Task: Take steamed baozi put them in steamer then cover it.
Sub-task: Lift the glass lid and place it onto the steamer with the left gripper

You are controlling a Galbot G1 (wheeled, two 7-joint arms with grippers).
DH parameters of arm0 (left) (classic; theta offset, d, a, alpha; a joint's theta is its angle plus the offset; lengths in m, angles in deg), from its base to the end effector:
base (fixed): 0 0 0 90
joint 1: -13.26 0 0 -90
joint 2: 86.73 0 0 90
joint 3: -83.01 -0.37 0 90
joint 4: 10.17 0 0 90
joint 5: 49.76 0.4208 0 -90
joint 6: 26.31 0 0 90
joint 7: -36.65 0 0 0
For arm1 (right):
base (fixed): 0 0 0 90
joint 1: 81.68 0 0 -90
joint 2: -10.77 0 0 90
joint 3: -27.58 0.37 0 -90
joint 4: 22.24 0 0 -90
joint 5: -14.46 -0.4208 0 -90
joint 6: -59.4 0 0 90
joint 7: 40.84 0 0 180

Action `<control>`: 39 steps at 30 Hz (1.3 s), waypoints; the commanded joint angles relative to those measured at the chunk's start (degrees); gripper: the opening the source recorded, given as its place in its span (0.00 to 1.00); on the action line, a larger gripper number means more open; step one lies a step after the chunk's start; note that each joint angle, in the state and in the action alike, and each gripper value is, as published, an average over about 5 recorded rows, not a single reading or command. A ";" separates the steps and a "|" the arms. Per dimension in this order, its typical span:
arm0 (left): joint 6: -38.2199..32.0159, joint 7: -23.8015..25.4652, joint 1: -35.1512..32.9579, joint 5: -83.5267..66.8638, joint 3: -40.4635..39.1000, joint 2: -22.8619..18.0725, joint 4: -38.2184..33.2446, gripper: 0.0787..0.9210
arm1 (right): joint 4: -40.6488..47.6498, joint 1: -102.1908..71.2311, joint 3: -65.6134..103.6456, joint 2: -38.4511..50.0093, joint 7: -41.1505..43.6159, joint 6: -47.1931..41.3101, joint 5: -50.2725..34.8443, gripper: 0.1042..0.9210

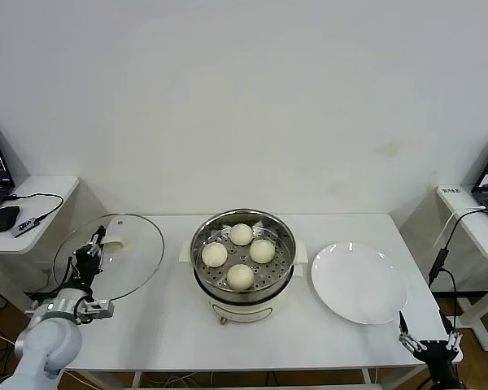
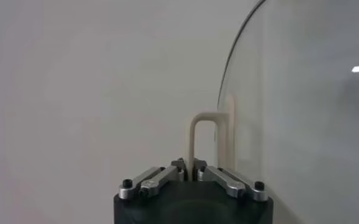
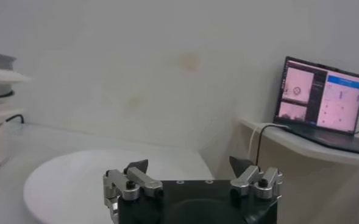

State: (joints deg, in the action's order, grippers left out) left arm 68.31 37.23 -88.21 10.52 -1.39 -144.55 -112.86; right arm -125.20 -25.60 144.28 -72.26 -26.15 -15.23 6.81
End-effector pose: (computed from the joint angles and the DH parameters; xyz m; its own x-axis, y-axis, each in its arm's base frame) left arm 0.3579 0.1817 -0.2906 -0.9985 -0.0446 -0.0327 -0.0305 -0.0489 0.9983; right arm 0.1638 -0.2163 -0.4129 -0.9908 0.1246 0.0534 0.1108 0.9713 -0.2106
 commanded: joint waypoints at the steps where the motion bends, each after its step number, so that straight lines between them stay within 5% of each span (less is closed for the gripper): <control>1: 10.09 6.13 -1.12 -11.17 -5.59 4.84 -17.39 0.08 | 0.17 0.38 -1.75 -1.04 -0.19 -0.23 1.91 0.88; 8: 15.51 7.71 7.47 -6.87 -18.85 3.47 -14.80 0.08 | 1.14 2.31 -3.88 -4.71 -1.02 -0.12 9.83 0.88; 20: 19.69 17.02 19.64 13.25 -30.73 -10.26 -7.96 0.08 | 4.53 4.94 -6.28 -4.57 -1.02 -0.68 13.59 0.88; 29: 21.80 20.25 22.82 20.17 -35.86 -21.23 -3.47 0.08 | 5.68 5.39 -6.65 -4.68 -0.95 -0.52 14.53 0.88; 39: 21.64 20.49 21.47 23.26 -37.51 -25.12 -0.18 0.08 | 5.84 4.67 -6.40 -5.00 -0.97 -0.21 14.33 0.88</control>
State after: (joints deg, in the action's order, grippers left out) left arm 88.83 55.71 -68.12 27.86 -35.02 -162.97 -116.29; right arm -119.75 -21.05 138.08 -76.98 -27.07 -15.54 20.38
